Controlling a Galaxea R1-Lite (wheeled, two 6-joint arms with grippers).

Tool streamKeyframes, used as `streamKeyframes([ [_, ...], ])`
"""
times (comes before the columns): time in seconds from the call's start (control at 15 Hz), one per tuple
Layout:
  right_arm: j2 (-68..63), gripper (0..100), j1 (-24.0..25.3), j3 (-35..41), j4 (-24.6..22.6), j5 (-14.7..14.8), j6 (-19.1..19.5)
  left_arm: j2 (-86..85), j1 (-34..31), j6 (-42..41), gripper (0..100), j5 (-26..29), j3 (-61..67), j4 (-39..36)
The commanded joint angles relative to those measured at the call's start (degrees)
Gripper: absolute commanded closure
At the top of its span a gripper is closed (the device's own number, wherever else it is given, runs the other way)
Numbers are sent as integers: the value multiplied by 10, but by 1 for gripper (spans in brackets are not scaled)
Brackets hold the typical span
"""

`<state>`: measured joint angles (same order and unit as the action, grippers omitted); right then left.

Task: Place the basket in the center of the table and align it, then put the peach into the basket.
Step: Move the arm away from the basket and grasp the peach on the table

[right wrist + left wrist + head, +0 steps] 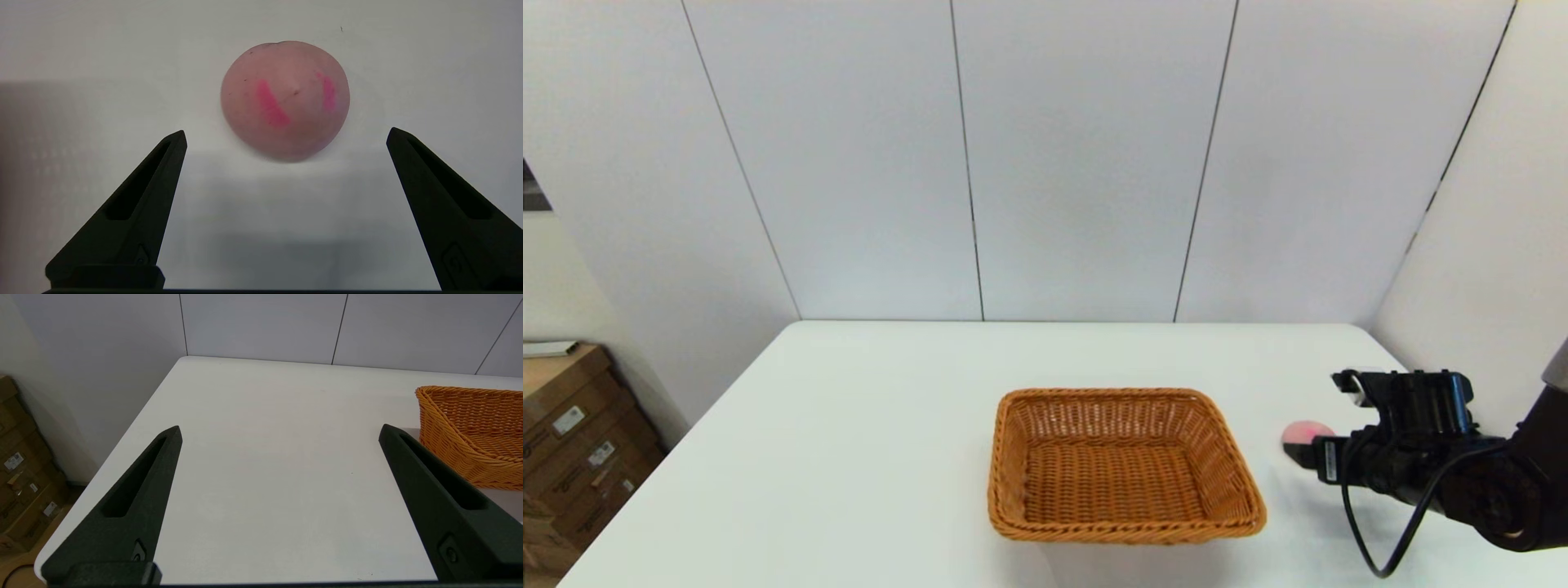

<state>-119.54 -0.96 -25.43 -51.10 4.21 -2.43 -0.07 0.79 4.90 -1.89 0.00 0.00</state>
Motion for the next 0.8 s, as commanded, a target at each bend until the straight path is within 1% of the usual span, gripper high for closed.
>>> streamKeyframes([
  [0.07, -28, 0, -2, -9, -23, 0, -2, 0, 0, 0, 0, 0, 0, 0],
  [0.4, -33, 0, -3, -17, -24, 0, -8, 0, 0, 1, 0, 0, 0, 0],
  [0.47, -35, 100, -3, -18, -24, 1, -8, 0, 0, 1, 0, 0, 0, 0],
  [0.67, -36, 100, -3, -16, -38, 0, -9, 0, 0, 1, 0, -1, 0, 0],
  [0.8, -36, 100, -3, -16, -39, 0, -9, 0, 0, 1, 0, -1, 0, 0],
])
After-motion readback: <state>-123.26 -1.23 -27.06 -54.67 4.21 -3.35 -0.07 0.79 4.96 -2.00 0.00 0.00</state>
